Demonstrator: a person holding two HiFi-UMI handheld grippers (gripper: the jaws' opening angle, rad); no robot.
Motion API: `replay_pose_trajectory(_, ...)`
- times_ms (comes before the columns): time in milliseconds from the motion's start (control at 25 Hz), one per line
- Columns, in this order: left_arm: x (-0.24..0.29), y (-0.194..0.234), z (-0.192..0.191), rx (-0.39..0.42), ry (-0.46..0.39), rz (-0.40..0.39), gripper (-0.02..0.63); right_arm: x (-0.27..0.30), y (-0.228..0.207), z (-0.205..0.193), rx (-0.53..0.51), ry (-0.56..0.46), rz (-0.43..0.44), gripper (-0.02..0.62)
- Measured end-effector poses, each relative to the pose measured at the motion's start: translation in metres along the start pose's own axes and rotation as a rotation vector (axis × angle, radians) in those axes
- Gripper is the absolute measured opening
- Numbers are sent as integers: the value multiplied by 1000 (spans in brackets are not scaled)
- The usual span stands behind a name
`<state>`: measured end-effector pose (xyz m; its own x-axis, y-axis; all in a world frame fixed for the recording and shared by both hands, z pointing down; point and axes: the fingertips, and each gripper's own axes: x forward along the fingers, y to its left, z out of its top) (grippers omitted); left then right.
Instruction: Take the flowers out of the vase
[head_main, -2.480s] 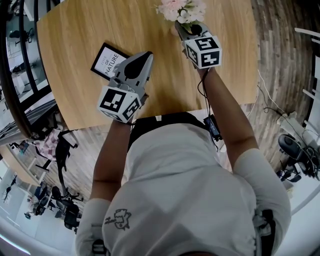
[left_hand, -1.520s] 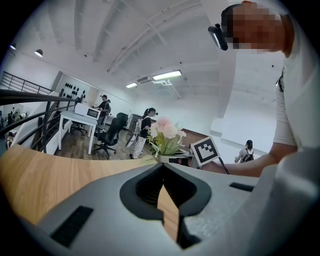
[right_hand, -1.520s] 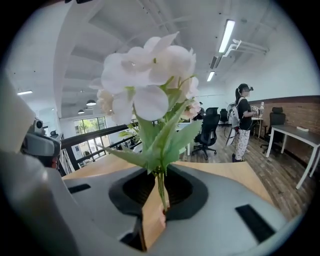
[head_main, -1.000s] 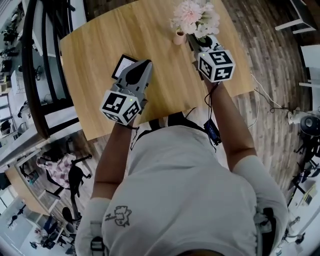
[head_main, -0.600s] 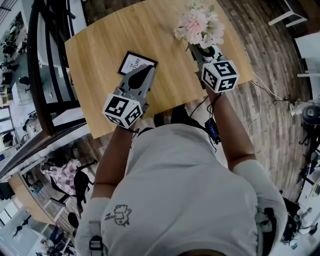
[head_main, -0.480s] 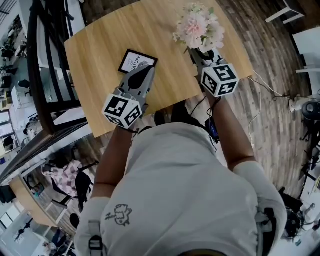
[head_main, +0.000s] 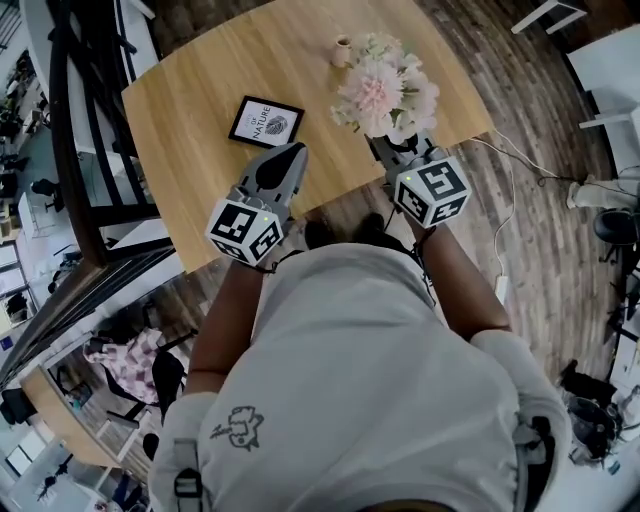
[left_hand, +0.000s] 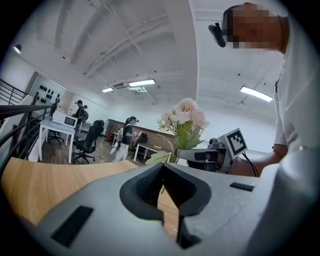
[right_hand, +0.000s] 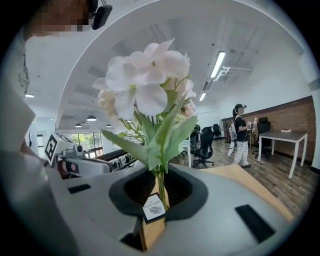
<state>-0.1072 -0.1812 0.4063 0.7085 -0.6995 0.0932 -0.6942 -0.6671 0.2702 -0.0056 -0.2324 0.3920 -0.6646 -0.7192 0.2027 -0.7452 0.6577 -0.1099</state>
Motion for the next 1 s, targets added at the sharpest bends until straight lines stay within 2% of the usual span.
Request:
replay_pose_trajectory(320,9,-29,1,16,-27,60,5,-44,-10,1,-21,-8,52,52)
replay_pose_trajectory(640,23,-80,7,54,-46,146,5,-98,-36,7,-51,0,130,54)
replay_pose_trajectory(1000,8,-123,-2,95,-64,275,5,-138,-47,-20,-41,15,222,52)
